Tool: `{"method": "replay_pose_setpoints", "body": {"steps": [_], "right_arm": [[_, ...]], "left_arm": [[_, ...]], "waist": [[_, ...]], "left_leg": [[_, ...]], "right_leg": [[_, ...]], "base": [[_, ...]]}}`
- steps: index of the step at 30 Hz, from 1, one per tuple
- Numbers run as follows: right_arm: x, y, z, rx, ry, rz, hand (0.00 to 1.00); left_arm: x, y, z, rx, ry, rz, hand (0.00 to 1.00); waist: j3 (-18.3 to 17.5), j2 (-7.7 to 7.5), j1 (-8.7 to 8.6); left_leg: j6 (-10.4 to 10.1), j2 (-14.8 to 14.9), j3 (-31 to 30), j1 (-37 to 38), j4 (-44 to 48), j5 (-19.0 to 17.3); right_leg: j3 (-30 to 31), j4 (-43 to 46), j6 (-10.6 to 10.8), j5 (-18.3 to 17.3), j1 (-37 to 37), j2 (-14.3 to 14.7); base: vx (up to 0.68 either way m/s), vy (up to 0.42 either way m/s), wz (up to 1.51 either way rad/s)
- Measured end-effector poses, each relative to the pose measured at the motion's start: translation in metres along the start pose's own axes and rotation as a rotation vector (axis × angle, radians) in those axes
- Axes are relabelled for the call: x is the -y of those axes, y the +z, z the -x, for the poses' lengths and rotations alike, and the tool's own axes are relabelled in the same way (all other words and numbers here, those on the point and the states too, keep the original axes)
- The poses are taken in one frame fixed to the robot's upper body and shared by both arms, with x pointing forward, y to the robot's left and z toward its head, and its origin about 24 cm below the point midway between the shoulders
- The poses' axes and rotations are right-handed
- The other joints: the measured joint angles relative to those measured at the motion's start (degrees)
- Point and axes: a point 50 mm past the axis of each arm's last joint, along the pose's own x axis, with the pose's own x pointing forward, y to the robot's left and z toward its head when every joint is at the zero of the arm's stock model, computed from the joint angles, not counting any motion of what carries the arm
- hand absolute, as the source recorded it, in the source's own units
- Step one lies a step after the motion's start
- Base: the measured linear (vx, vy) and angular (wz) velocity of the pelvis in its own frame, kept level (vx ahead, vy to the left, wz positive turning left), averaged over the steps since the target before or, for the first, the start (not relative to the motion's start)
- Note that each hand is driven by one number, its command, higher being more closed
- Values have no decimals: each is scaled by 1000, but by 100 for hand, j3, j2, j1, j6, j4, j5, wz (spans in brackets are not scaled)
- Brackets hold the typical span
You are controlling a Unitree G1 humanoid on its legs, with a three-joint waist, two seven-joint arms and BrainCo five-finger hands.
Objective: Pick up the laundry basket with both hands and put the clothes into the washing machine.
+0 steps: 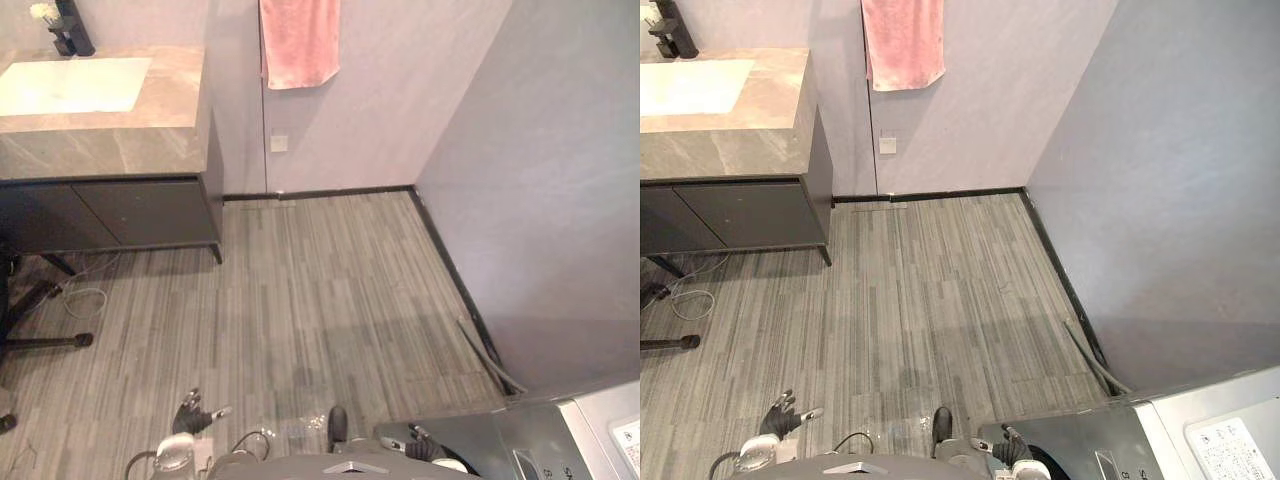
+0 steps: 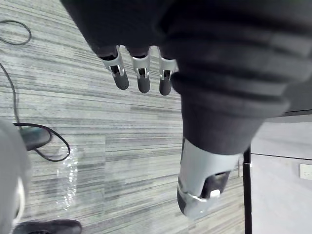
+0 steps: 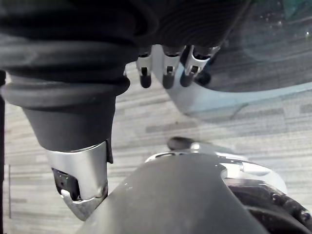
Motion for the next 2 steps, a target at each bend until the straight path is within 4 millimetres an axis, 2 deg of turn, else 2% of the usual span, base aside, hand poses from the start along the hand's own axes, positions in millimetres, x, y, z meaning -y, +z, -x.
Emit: {"method": "replay_pose_setpoints", "body": {"steps": [2], "right_arm": [[2, 0, 0, 1, -5, 3, 0]], "left_arm": [[5, 0, 1, 5, -5, 23, 0]], "waist": [[-1, 107, 9]], "left_leg": [[-2, 1, -3, 70, -42, 1]], "right_leg": [[11, -3, 0, -4, 39, 12]], "base": [[13, 1, -6]]}}
